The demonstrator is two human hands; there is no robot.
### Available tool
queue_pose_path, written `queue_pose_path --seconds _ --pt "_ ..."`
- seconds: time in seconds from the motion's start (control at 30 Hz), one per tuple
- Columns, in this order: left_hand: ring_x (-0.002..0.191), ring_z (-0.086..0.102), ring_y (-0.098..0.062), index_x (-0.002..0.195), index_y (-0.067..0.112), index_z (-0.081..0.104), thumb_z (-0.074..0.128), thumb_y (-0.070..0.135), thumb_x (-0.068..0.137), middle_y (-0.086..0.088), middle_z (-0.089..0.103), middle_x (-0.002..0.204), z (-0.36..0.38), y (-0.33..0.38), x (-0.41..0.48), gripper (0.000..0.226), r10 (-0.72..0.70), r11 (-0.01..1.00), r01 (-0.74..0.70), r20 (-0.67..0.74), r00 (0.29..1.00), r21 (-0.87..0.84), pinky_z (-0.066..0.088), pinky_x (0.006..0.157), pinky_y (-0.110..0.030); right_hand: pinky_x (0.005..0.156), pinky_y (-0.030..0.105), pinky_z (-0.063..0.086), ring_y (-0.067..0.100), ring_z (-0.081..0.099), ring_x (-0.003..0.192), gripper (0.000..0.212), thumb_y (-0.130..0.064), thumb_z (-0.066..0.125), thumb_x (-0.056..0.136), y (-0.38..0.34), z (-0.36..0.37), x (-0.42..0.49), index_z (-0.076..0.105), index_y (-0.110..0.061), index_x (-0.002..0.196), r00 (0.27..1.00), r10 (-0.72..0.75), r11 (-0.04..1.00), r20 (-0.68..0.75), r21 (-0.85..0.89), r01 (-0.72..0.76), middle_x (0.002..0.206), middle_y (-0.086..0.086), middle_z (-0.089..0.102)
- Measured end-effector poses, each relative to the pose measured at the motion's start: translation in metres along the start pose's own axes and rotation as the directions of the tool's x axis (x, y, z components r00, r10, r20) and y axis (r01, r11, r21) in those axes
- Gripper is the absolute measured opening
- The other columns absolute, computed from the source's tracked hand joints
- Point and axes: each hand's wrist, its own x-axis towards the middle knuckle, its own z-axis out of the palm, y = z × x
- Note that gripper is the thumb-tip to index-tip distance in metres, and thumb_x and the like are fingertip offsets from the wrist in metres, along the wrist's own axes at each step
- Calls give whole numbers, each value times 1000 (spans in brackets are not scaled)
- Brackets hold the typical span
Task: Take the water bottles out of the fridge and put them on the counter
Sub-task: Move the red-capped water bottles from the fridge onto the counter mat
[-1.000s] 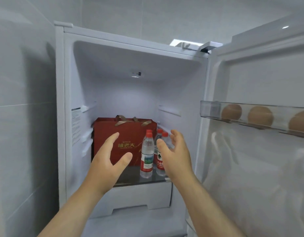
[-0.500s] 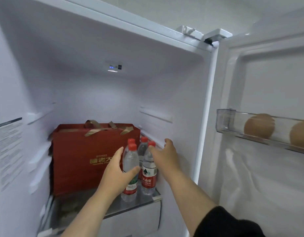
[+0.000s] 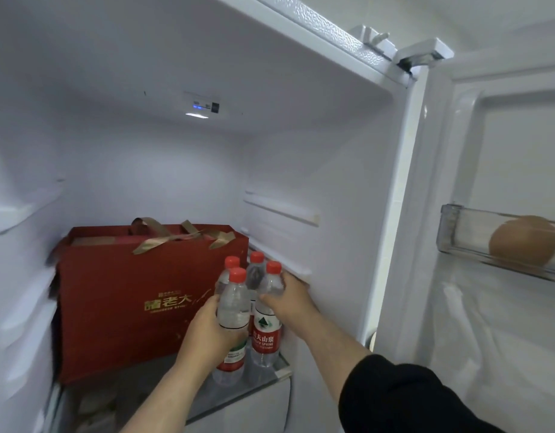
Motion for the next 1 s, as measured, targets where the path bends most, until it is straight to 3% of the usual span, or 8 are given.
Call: queue_pose_path --seconds 0.1,0.2,0.33,0.5,0.63,0.73,1.0 --pt "74 66 3 90 48 58 82 34 60 13 70 84 4 -7 0 41 -16 1000 16 -6 1000 -27 47 56 -17 86 45 57 20 70 94 43 -16 78 73 -2 4 5 61 -34 109 1000 -9 998 4 -55 9 104 -5 72" --pt "74 68 -6 89 34 61 81 27 59 5 70 84 5 -9 2 37 -42 998 39 -43 998 -48 56 59 -29 86 43 57 19 68 95 38 -15 80 73 -4 10 9 61 -33 101 999 -32 994 -36 -109 28 104 -5 71" --pt "79 66 -8 91 35 57 77 34 52 4 68 89 1 -13 -2 44 -94 992 85 -100 991 -88 56 64 -35 87 43 56 19 65 98 53 -17 82 72 2 9 9 52 -24 116 998 20 999 -63 -34 -22 107 -5 65" --pt "79 65 -8 98 41 57 73 46 47 12 69 87 -15 -16 -9 54 -134 990 129 -123 983 -49 56 67 -37 84 42 58 18 67 92 49 -8 82 70 8 3 4 55 -22 109 995 -18 1000 -100 24 20 102 -3 68" --pt "76 67 -9 96 45 56 75 39 52 13 71 83 -29 -2 -14 49 -90 996 92 -132 987 13 58 69 -40 78 38 59 14 70 85 44 -9 82 70 1 3 -6 58 -29 102 993 -74 994 -97 69 81 95 -5 70" --pt "75 65 -10 95 48 52 74 46 54 13 69 81 -39 15 -15 46 -22 999 28 -140 990 45 57 69 -41 79 37 57 10 66 89 47 -13 82 69 -16 -3 -14 57 -35 103 982 -142 983 -128 97 155 97 -10 67" --pt "70 60 1 91 53 44 73 59 56 20 65 78 -70 57 -35 45 194 969 -162 -168 966 187 56 62 -36 63 14 48 -13 60 83 38 -28 78 70 -63 -31 -67 59 -41 101 930 -304 939 -207 98 329 92 -33 62"
